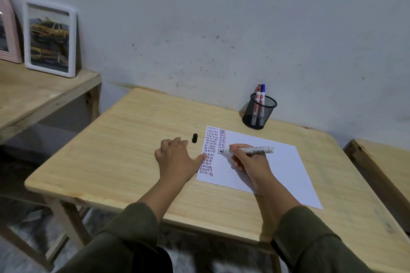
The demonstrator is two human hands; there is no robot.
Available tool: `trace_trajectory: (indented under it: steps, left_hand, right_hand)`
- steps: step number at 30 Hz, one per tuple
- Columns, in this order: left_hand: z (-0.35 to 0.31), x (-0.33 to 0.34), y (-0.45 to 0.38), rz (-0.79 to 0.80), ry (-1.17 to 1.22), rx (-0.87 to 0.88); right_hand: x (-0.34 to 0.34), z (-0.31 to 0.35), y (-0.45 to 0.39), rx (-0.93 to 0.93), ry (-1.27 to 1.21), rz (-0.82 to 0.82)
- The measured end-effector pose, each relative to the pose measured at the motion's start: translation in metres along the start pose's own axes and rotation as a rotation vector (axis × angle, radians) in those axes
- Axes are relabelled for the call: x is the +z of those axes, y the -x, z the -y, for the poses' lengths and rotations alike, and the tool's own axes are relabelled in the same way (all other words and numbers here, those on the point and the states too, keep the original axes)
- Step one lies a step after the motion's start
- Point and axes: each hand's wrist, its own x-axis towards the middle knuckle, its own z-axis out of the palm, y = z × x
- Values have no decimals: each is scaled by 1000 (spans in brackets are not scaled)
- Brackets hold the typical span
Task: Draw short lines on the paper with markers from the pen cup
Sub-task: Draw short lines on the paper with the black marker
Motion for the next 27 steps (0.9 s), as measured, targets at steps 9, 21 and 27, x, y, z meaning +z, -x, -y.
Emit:
trace_trajectory:
  steps: [9, 21, 27]
  left_hand:
    - [-1, -3, 1, 20, -4, -6]
    - [-2, -3, 2, 29, 6, -10]
    - [-1, -3, 1, 28, 8, -15]
  right_hand:
    - [5, 3, 4, 2, -56, 18]
    - [6, 4, 6, 0, -52, 33]
    - [5, 5, 6, -10, -79, 53]
